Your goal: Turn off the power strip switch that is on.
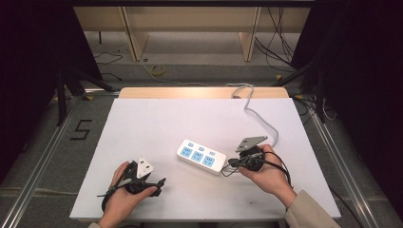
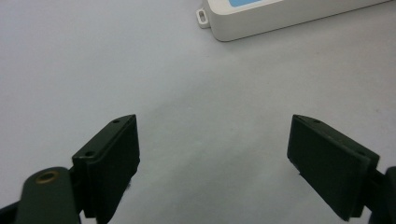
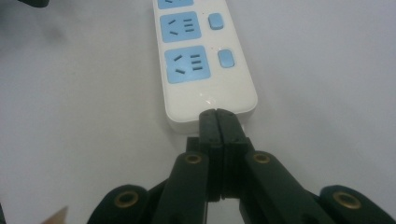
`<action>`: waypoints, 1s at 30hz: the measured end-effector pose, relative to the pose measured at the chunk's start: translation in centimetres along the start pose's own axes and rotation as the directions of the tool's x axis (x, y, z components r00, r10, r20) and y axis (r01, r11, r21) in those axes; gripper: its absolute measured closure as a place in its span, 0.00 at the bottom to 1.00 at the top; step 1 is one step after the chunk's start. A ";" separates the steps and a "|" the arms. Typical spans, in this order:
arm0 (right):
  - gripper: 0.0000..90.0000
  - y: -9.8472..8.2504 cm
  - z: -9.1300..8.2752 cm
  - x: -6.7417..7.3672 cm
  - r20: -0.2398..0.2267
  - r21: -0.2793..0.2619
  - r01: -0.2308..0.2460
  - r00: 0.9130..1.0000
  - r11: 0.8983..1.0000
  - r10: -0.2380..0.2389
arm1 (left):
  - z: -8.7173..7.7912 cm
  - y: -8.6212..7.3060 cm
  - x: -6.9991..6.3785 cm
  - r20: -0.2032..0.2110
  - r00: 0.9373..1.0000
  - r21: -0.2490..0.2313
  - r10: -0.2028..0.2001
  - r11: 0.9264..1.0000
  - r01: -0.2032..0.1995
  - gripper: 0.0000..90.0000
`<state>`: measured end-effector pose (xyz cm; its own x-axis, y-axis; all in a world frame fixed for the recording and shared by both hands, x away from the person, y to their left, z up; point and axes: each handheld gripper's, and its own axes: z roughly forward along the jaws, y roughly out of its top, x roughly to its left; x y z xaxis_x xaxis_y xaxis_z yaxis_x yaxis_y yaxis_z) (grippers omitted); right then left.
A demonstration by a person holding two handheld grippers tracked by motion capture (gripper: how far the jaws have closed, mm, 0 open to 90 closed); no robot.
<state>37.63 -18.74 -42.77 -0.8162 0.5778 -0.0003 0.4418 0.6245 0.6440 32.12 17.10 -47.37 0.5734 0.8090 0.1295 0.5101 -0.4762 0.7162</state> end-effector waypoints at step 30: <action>1.00 1.0 0.7 -0.2 -0.007 0.016 -0.002 1.000 1.000 0.002 | 0.0 0.0 0.0 0.001 1.000 -0.001 -0.001 1.000 0.001 0.19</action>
<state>38.52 -17.83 -42.68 -0.8179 0.5754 0.0068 0.4497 0.6318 0.6313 32.10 17.10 -47.37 0.5732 0.8093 0.1283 0.5101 -0.4751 0.7170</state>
